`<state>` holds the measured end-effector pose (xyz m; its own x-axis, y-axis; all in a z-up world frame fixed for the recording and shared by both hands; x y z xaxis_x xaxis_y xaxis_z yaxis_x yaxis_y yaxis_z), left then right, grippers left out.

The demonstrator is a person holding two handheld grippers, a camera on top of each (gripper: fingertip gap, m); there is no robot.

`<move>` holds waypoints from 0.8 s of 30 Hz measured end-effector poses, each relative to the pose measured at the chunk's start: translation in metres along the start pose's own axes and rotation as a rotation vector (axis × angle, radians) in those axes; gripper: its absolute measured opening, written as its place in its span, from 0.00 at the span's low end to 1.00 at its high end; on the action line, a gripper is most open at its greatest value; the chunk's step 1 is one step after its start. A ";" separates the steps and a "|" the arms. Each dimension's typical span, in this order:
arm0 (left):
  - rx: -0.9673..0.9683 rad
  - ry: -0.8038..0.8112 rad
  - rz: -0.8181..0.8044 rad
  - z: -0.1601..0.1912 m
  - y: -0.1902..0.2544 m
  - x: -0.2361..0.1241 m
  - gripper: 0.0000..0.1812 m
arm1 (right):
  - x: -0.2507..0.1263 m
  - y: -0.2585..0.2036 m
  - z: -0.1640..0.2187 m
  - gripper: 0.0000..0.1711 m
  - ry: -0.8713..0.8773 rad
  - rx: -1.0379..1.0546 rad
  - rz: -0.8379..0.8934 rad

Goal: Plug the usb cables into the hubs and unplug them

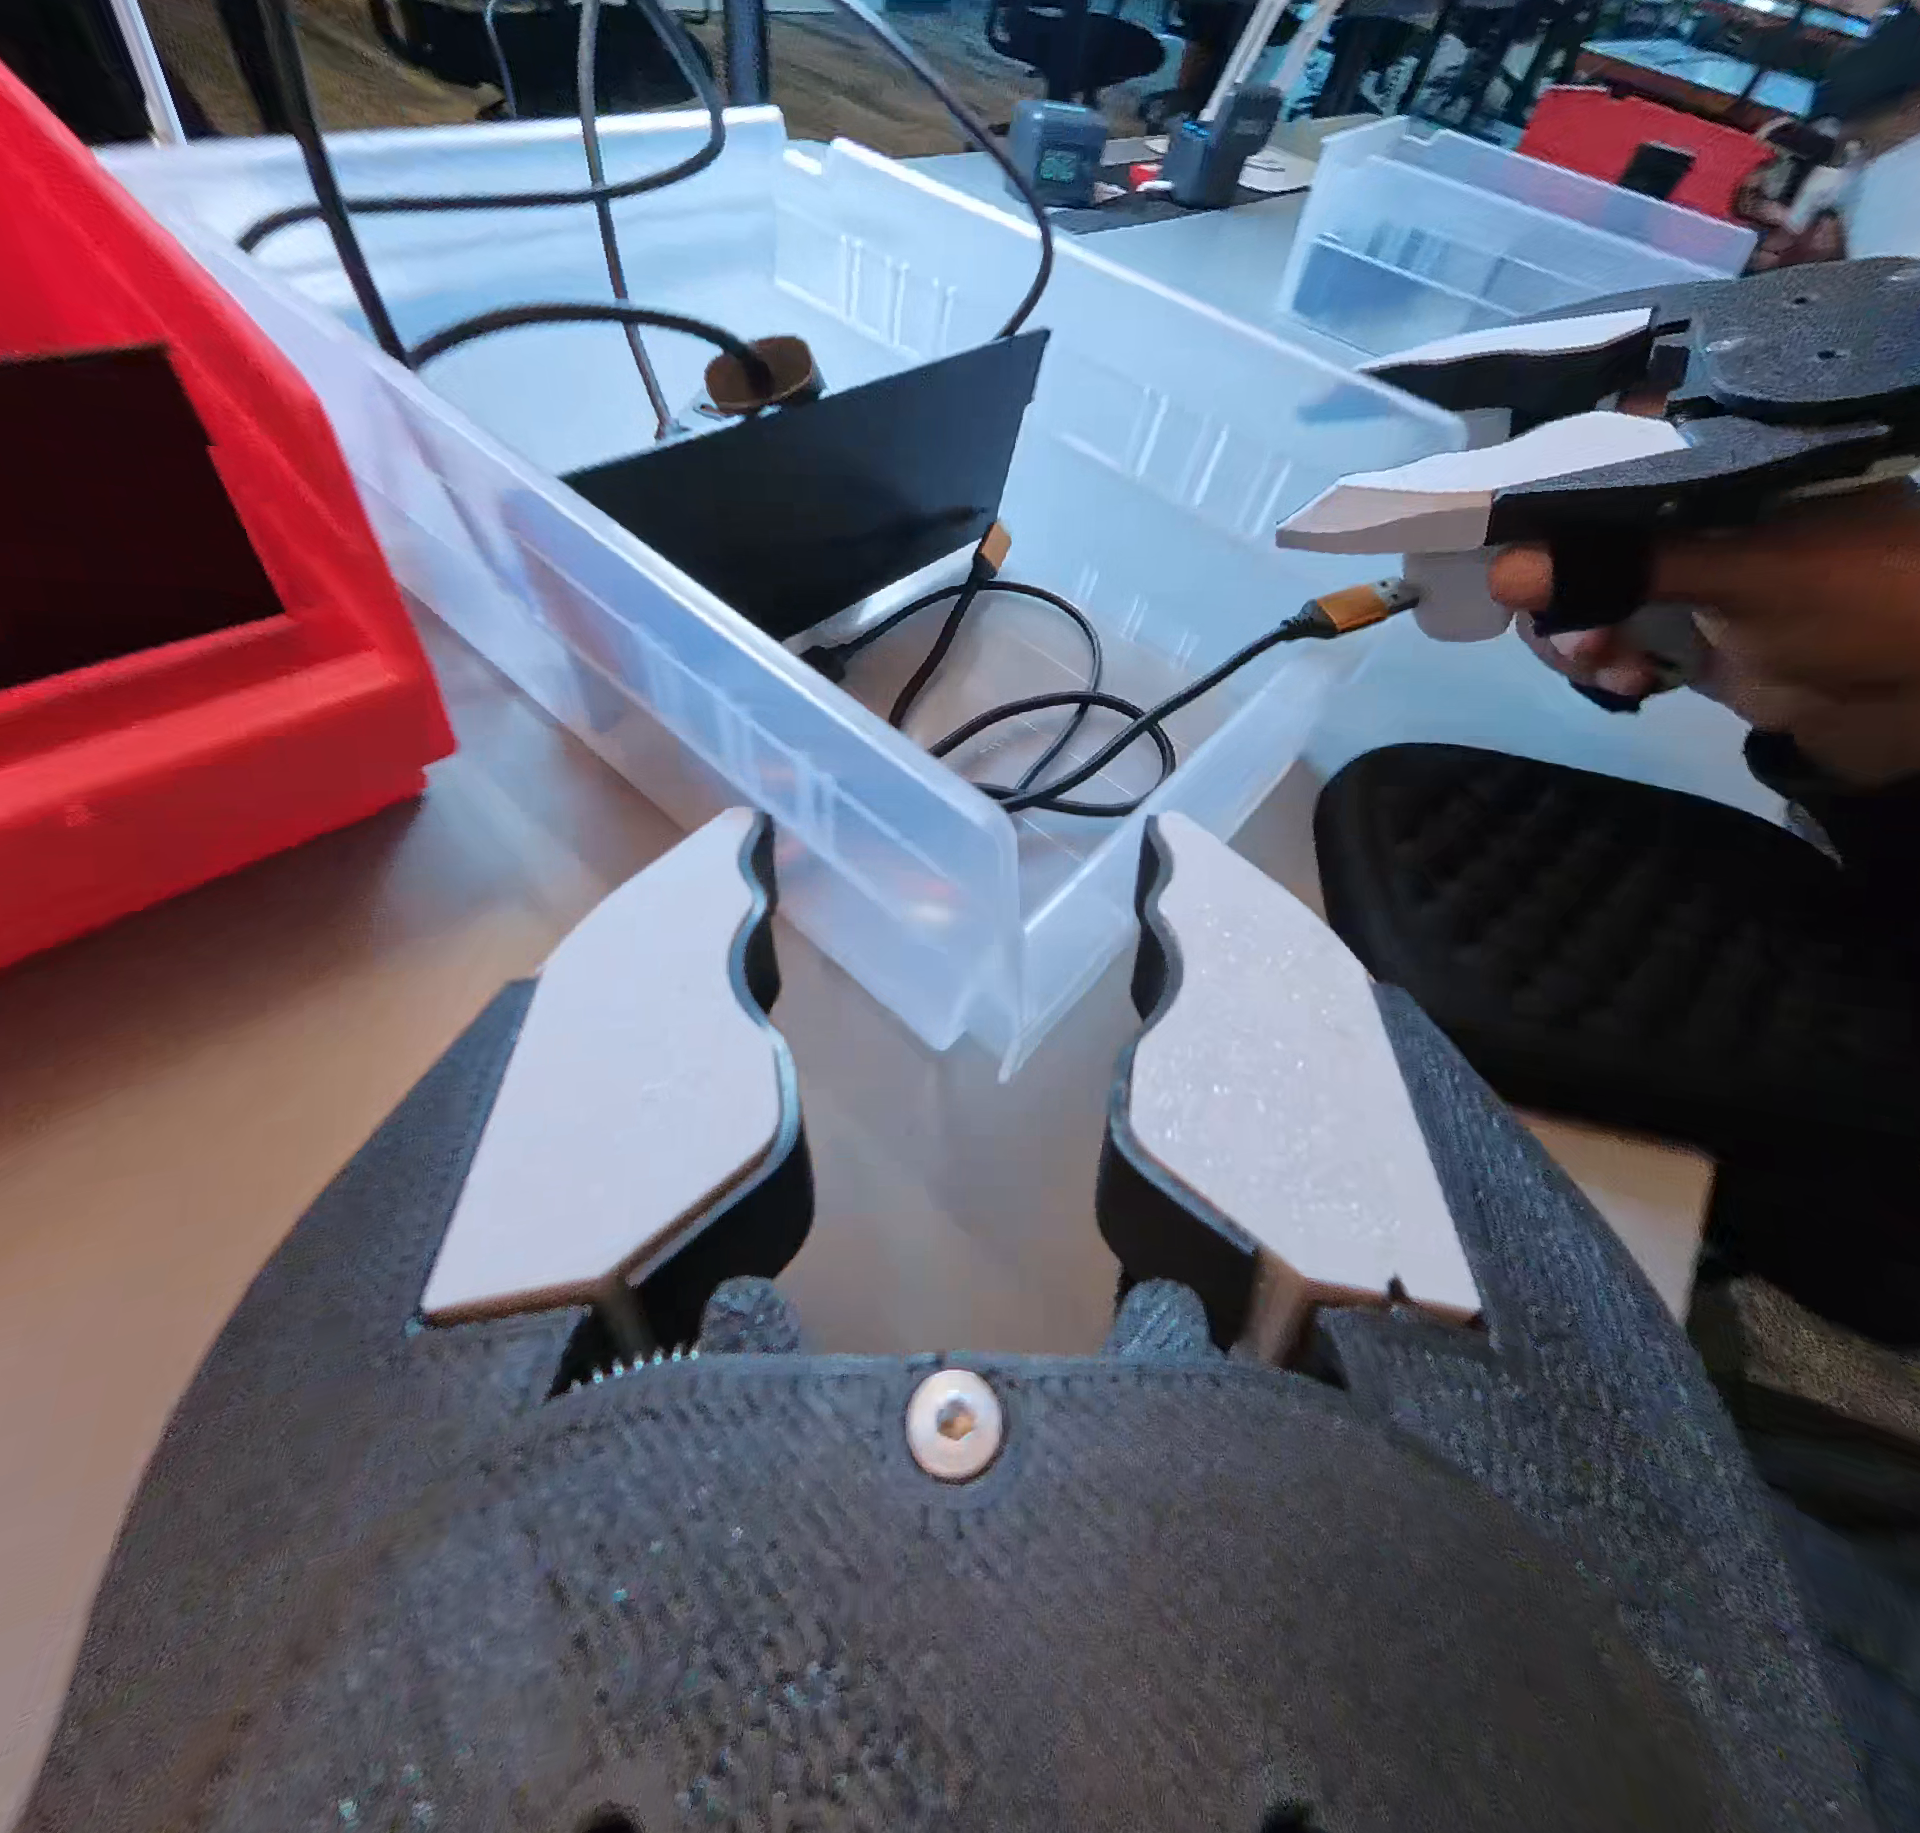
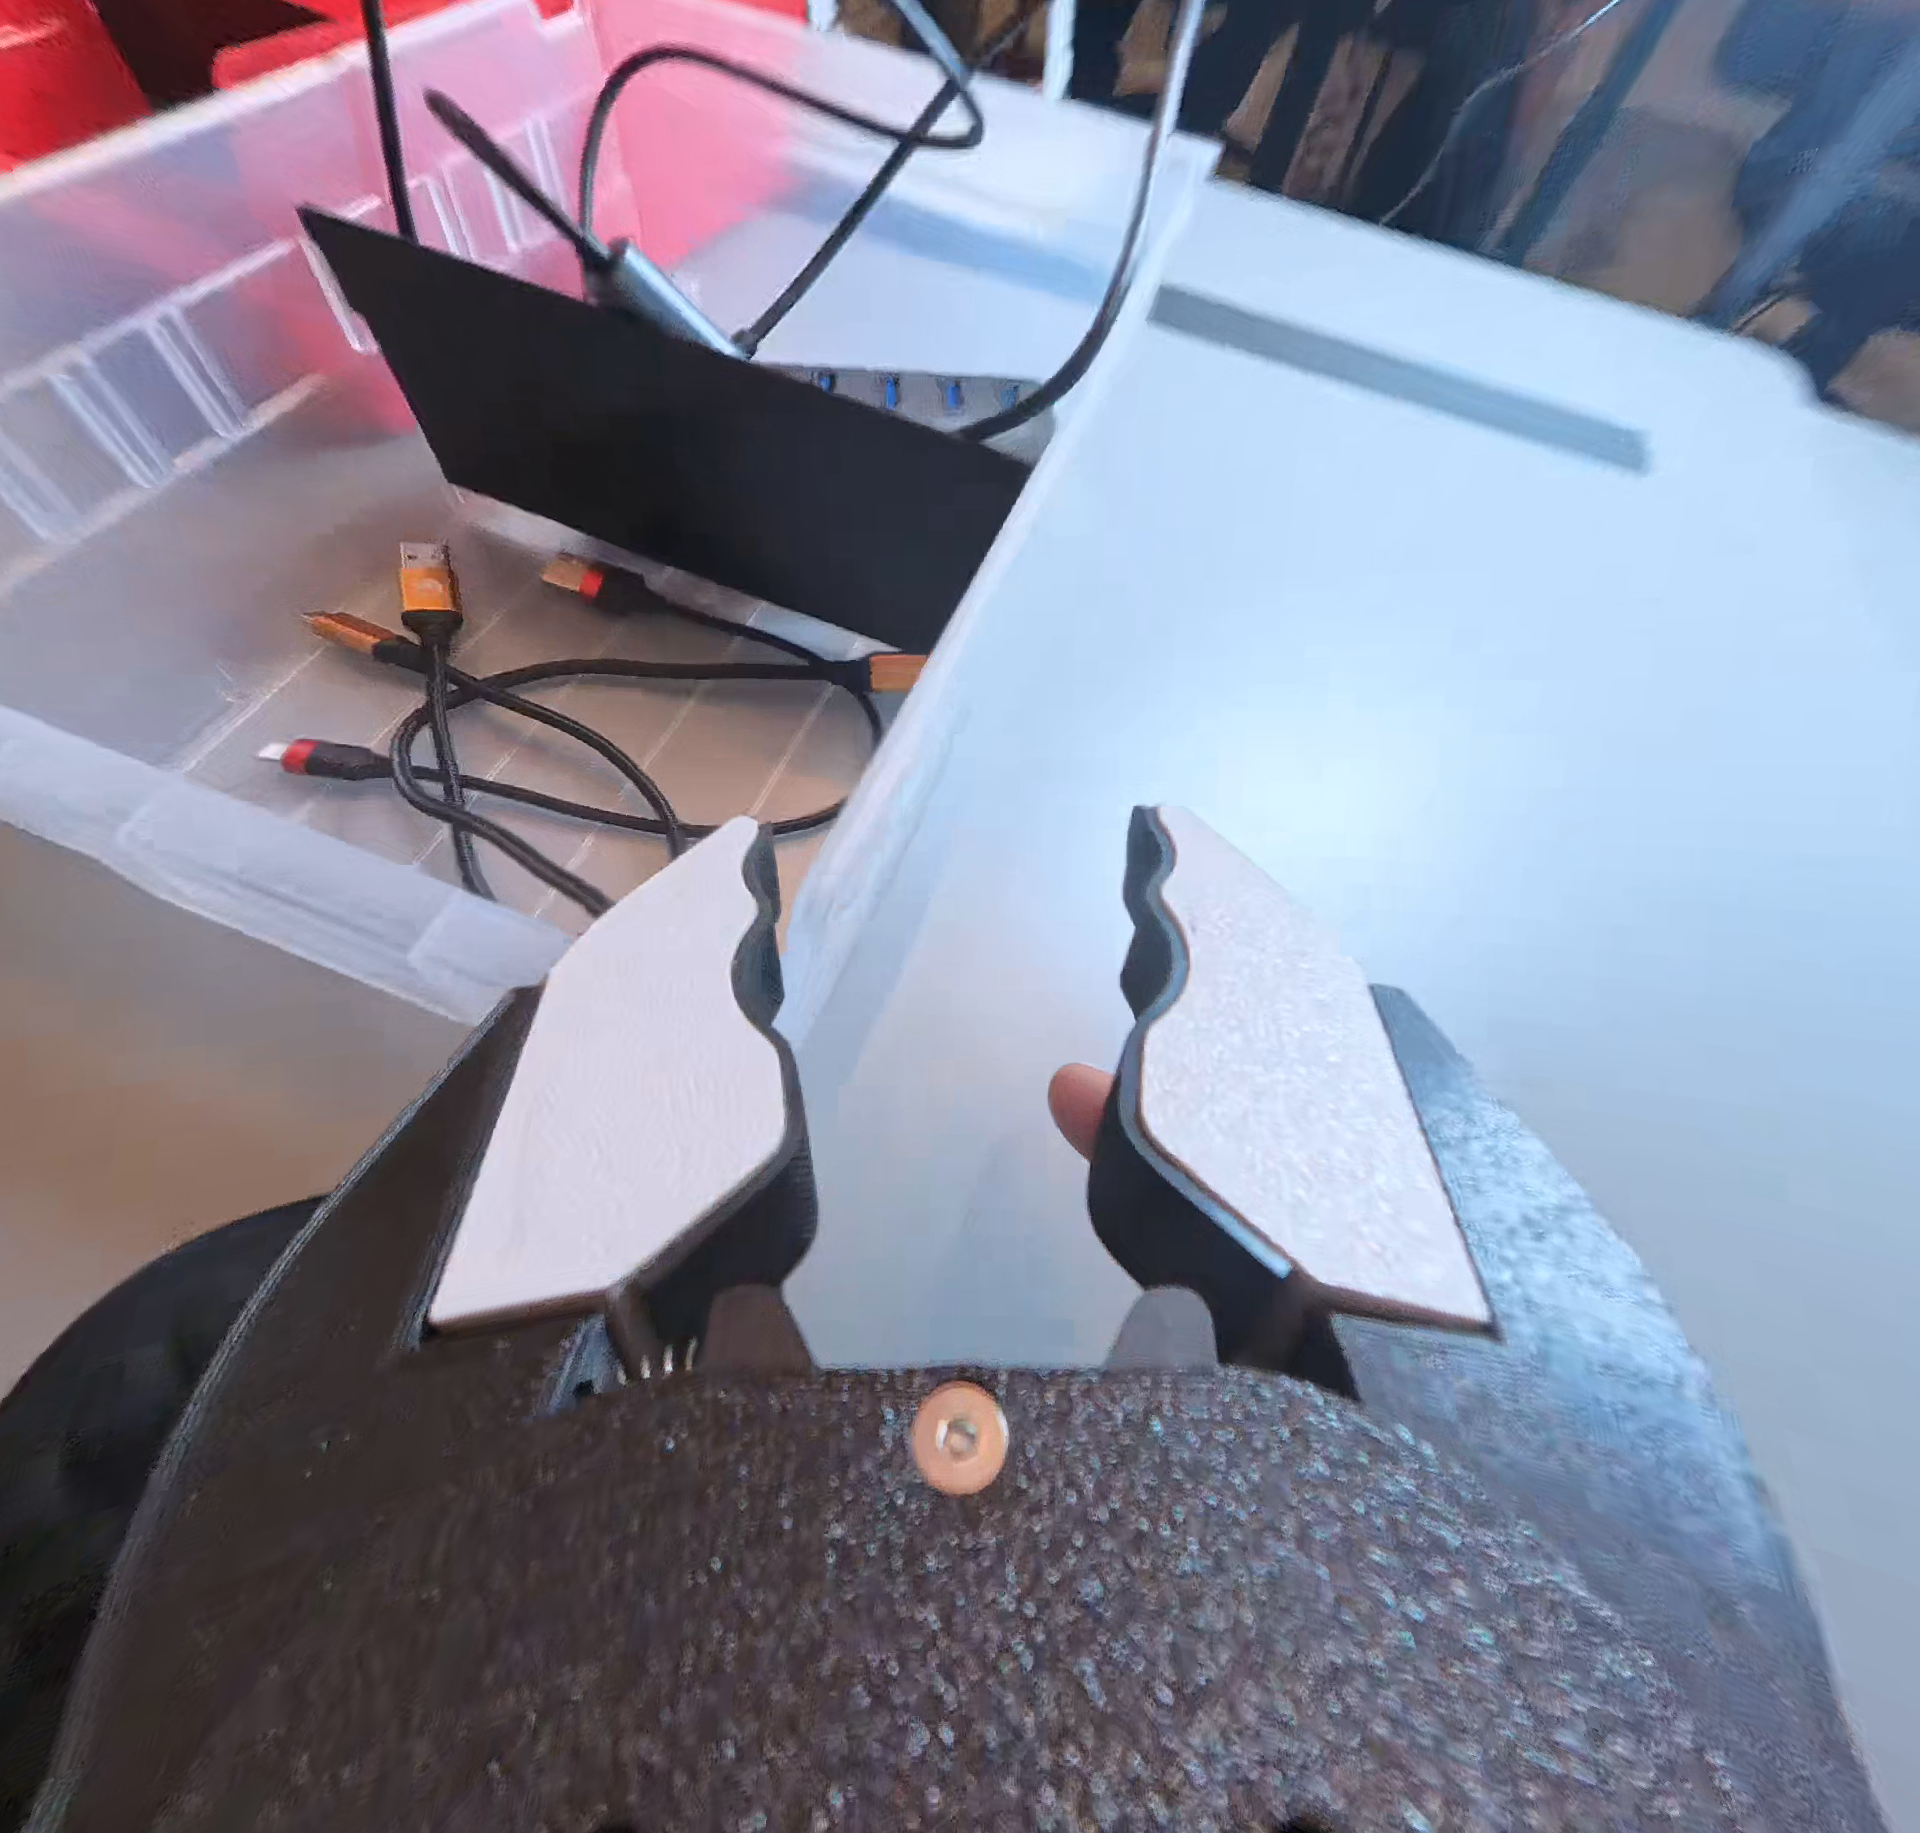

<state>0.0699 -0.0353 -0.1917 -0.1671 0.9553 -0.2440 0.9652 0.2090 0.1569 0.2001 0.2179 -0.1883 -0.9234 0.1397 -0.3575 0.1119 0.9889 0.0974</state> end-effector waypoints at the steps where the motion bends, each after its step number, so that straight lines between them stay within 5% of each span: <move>1: 0.005 -0.012 -0.009 0.006 0.002 0.011 0.33 | 0.007 -0.002 0.001 0.36 -0.003 0.020 -0.049; 3: 0.090 -0.049 -0.061 0.009 0.000 0.025 0.29 | 0.011 -0.002 -0.002 0.16 0.011 0.045 -0.072; 5: 0.167 -0.118 -0.080 0.003 0.003 0.029 0.27 | 0.008 0.000 -0.002 0.10 0.013 0.016 -0.017; 8: 0.365 -0.124 -0.148 -0.002 0.010 0.027 0.18 | -0.005 -0.008 0.001 0.09 0.032 -0.007 0.044; 14: 0.392 -0.020 -0.114 -0.017 0.019 0.011 0.12 | -0.055 -0.028 -0.014 0.10 0.148 -0.047 0.120; 18: 0.386 0.079 -0.150 -0.058 0.018 -0.030 0.10 | -0.077 -0.049 -0.060 0.08 0.253 -0.167 0.118; 24: 0.443 0.206 -0.371 -0.103 -0.008 -0.129 0.08 | -0.056 -0.113 -0.128 0.08 0.425 -0.235 -0.041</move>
<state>0.0634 -0.1385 -0.0625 -0.5006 0.8656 -0.0096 0.8197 0.4705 -0.3266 0.1920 0.0919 -0.0604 -0.9990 0.0193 0.0405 0.0312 0.9482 0.3160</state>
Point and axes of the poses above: each gripper's, where its closed fingertips meet, x out along the fingers, z out of its underside, y = z × x across the jaws, the point moved 9 cm from there along -x, back along the fingers, and after that the axes turned 6 degrees about y, right-handed, at the moved point
